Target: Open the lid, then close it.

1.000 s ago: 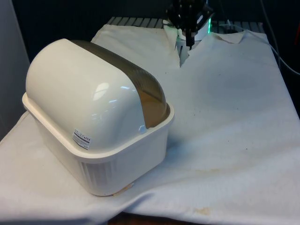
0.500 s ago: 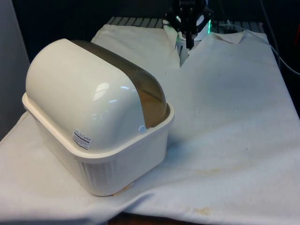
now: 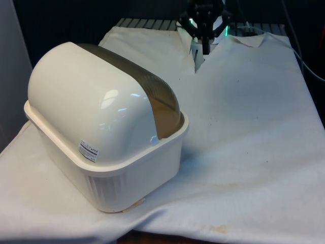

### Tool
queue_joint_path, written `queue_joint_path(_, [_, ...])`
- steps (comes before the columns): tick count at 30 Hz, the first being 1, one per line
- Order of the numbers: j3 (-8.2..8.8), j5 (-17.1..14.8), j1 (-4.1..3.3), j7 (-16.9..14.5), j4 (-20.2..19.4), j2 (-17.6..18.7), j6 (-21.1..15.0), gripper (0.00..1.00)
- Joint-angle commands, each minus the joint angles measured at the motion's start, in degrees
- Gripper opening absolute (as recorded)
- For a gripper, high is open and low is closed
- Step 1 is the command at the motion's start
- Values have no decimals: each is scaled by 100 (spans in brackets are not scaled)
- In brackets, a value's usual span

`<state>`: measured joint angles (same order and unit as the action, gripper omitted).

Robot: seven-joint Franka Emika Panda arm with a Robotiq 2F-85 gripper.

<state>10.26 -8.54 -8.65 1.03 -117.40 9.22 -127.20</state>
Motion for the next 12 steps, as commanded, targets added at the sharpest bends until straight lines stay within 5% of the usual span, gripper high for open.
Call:
queue_joint_path(1, [-6, 34, -11, -29, -11, 0, 6, 0])
queue_joint_path(12, [-23, 0, 0, -338, -52, 6, 0, 0])
